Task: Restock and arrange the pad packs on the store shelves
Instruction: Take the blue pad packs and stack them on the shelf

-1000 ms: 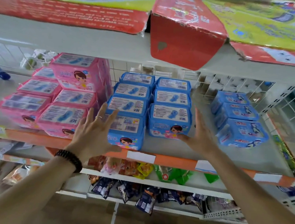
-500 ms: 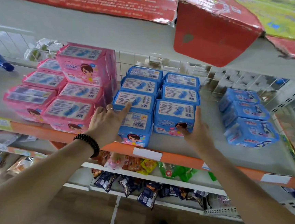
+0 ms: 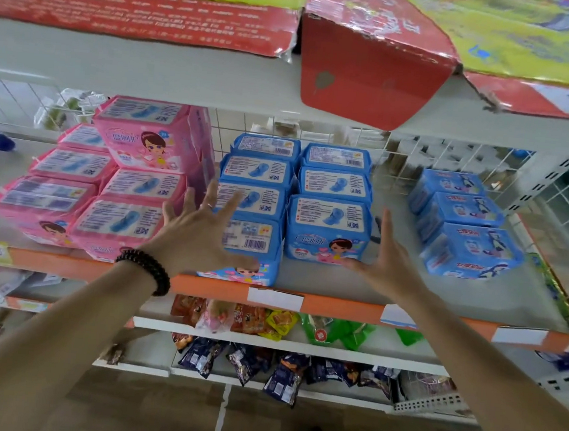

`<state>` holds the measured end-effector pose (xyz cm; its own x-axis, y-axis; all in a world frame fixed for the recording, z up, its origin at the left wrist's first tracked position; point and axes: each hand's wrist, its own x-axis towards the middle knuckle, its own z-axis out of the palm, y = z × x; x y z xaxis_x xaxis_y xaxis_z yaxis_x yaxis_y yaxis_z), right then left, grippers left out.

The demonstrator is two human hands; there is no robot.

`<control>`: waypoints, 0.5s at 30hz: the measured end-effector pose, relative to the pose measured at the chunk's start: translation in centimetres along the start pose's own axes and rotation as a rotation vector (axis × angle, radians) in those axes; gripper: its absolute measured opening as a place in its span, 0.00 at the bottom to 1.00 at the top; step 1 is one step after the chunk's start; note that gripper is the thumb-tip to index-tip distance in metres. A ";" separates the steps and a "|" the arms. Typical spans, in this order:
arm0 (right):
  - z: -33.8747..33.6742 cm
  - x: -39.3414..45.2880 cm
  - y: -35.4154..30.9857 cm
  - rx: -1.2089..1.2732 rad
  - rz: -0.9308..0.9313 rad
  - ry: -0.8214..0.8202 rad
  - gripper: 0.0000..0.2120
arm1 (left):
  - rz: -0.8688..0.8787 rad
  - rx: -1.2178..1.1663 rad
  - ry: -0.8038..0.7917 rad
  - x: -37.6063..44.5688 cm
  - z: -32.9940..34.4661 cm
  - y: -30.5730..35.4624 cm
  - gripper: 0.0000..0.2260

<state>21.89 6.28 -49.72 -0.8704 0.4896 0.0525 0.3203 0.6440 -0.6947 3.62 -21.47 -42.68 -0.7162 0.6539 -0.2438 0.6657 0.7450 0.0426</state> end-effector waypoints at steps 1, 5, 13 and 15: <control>-0.3 -0.1 -0.1 0.005 0.011 -0.013 0.61 | -0.006 -0.044 0.017 0.3 -0.5 0.3 0.54; -1.4 1.2 -0.9 0.104 -0.079 -0.123 0.61 | -0.050 -0.193 -0.016 2.3 -0.6 1.4 0.48; 1.0 4.1 1.1 0.345 -0.013 -0.119 0.45 | -0.073 -0.131 0.052 3.5 1.5 2.5 0.40; 1.6 4.4 1.1 0.327 0.014 -0.105 0.41 | -0.081 -0.116 0.057 3.7 1.7 2.5 0.39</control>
<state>17.83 8.20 -51.41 -0.9060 0.4228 -0.0205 0.2099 0.4067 -0.8891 2.96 -17.45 -45.08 -0.7797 0.5949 -0.1955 0.5789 0.8038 0.1371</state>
